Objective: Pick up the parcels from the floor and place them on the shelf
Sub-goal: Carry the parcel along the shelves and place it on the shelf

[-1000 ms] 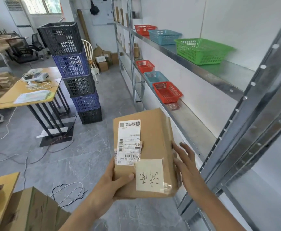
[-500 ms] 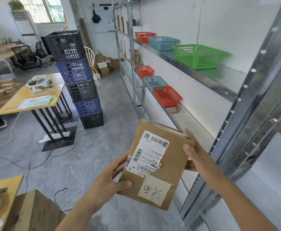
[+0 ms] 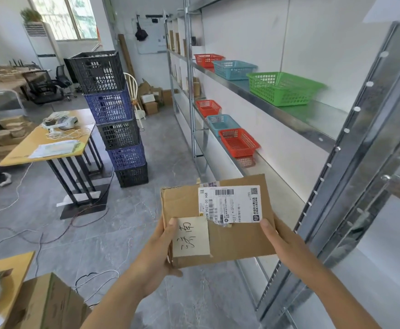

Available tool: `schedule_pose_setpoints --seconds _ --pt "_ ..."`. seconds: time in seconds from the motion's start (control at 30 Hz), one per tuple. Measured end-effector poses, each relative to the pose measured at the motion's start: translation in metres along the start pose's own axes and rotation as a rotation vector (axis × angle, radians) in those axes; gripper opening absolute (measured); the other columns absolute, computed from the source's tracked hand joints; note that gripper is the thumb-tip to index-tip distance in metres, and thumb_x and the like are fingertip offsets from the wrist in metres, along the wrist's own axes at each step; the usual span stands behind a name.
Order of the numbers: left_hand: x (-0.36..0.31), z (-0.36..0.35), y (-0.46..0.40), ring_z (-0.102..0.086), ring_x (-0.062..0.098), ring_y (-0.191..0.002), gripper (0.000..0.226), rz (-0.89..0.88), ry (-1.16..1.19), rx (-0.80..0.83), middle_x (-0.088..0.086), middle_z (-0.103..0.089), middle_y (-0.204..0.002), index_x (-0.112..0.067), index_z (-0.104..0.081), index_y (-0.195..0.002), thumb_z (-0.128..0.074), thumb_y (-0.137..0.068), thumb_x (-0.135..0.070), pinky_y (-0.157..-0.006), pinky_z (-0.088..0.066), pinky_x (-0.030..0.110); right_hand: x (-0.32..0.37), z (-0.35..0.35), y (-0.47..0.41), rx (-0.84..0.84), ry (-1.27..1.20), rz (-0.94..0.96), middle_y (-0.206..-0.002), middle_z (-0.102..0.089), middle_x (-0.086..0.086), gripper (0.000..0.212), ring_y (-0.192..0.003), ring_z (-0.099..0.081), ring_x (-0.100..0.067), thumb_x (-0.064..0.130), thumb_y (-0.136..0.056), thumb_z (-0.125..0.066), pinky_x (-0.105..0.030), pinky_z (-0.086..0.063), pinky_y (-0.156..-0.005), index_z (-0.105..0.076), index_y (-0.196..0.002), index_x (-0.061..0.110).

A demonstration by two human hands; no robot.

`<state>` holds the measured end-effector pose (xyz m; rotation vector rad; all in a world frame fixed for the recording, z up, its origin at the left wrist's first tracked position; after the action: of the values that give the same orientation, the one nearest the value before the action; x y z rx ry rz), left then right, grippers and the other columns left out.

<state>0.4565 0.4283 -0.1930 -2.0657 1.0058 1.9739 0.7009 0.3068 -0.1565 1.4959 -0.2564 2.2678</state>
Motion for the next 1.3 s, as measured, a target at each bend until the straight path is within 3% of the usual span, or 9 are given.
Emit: schedule_pose_setpoints --seconds 0.2,0.3,0.47,0.6,0.7,0.87,1.03,1.17,1.3 --pt "-0.006 0.002 0.016 -0.074 0.008 -0.111 0.044 -0.071 -0.021 -0.028 -0.019 -0.075 -0.126 -0.062 -0.053 -0.138 -0.055 -0.101 -0.038 -0.093 -0.062 0.052 -0.013 0.01 0.007 -0.13 -0.269 -0.03 -0.122 -0.067 -0.002 0.063 -0.095 -0.074 -0.002 0.062 -0.078 -0.074 -0.027 -0.06 -0.077 -0.047 -0.126 0.031" --pt "-0.029 0.025 0.019 -0.067 0.019 -0.123 0.044 -0.177 0.061 -0.109 -0.003 -0.065 -0.144 -0.048 -0.072 -0.125 -0.073 -0.09 -0.022 -0.091 -0.055 0.04 -0.026 -0.001 0.011 -0.044 -0.413 -0.073 -0.121 -0.07 -0.013 0.085 -0.097 -0.08 -0.023 0.051 -0.069 -0.085 -0.05 -0.065 -0.082 -0.044 -0.143 0.043" --pt "-0.073 -0.01 0.008 -0.067 0.024 -0.116 0.086 -0.302 0.251 -0.064 0.009 -0.072 -0.133 -0.026 -0.042 -0.154 -0.077 -0.078 -0.005 -0.101 -0.048 0.04 -0.023 0.003 -0.001 0.079 -0.605 -0.029 -0.114 -0.08 -0.002 0.114 -0.1 -0.08 -0.023 0.05 -0.025 -0.106 -0.033 -0.066 -0.075 -0.064 -0.129 0.028" --pt "-0.068 -0.049 0.001 -0.062 0.017 -0.13 0.047 -0.247 0.092 0.04 -0.009 -0.069 -0.139 -0.042 -0.057 -0.138 -0.061 -0.1 -0.016 -0.098 -0.054 0.055 -0.026 0.001 -0.011 -0.009 -0.539 -0.006 -0.148 -0.061 0.004 0.092 -0.132 -0.064 -0.021 0.061 -0.041 -0.099 -0.043 -0.061 -0.098 -0.063 -0.125 0.05" --pt "-0.084 -0.06 -0.001 -0.05 0.005 -0.137 0.051 -0.237 0.01 0.109 -0.026 -0.063 -0.14 -0.064 -0.047 -0.14 -0.053 -0.106 -0.026 -0.096 -0.053 0.069 -0.013 -0.001 -0.016 -0.027 -0.54 0.043 -0.136 -0.071 0.013 0.086 -0.131 -0.064 -0.022 0.058 -0.053 -0.095 -0.034 -0.063 -0.089 -0.06 -0.13 0.044" --pt "-0.101 -0.074 -0.004 -0.056 -0.028 -0.106 0.056 -0.289 -0.176 0.121 -0.056 -0.06 -0.115 -0.07 -0.025 -0.146 -0.044 -0.109 -0.033 -0.1 -0.05 0.033 0.0 0.021 -0.008 -0.129 -0.455 0.102 -0.127 -0.071 0.03 0.068 -0.119 -0.07 -0.012 0.049 -0.068 -0.08 -0.025 -0.063 -0.081 -0.055 -0.132 0.049" --pt "-0.116 -0.103 -0.012 -0.06 -0.019 -0.117 0.06 -0.348 -0.194 0.192 -0.05 -0.057 -0.131 -0.074 -0.023 -0.147 -0.049 -0.101 -0.047 -0.109 -0.048 0.056 0.014 0.055 -0.003 -0.174 -0.336 0.139 -0.145 -0.063 0.021 0.072 -0.12 -0.07 -0.008 0.059 -0.079 -0.068 -0.031 -0.06 -0.093 -0.046 -0.147 0.052" --pt "-0.116 -0.125 -0.008 -0.06 -0.017 -0.119 0.061 -0.399 -0.152 0.272 -0.048 -0.058 -0.132 -0.071 -0.027 -0.147 -0.05 -0.096 -0.047 -0.109 -0.049 0.048 0.016 0.074 0.016 -0.25 -0.3 0.137 -0.137 -0.066 0.027 0.064 -0.122 -0.065 0.004 0.059 -0.079 -0.066 -0.029 -0.057 -0.098 -0.047 -0.14 0.056" --pt "-0.13 -0.141 0.0 -0.06 -0.019 -0.117 0.063 -0.467 -0.153 0.356 -0.049 -0.059 -0.13 -0.066 -0.03 -0.148 -0.051 -0.092 -0.047 -0.111 -0.048 0.041 0.031 0.086 0.04 -0.383 -0.428 0.172 -0.131 -0.073 0.006 0.048 -0.114 -0.073 -0.005 0.028 -0.082 -0.069 -0.026 -0.063 -0.084 -0.052 -0.127 0.028"
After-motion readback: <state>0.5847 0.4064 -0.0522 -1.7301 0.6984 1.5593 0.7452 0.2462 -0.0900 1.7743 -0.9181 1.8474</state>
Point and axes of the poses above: each hand's wrist, its own y-axis away from the middle knuckle, its own z-axis out of the back of the hand, x = y × z, the point moved 9 cm from there along -y, towards the middle knuckle
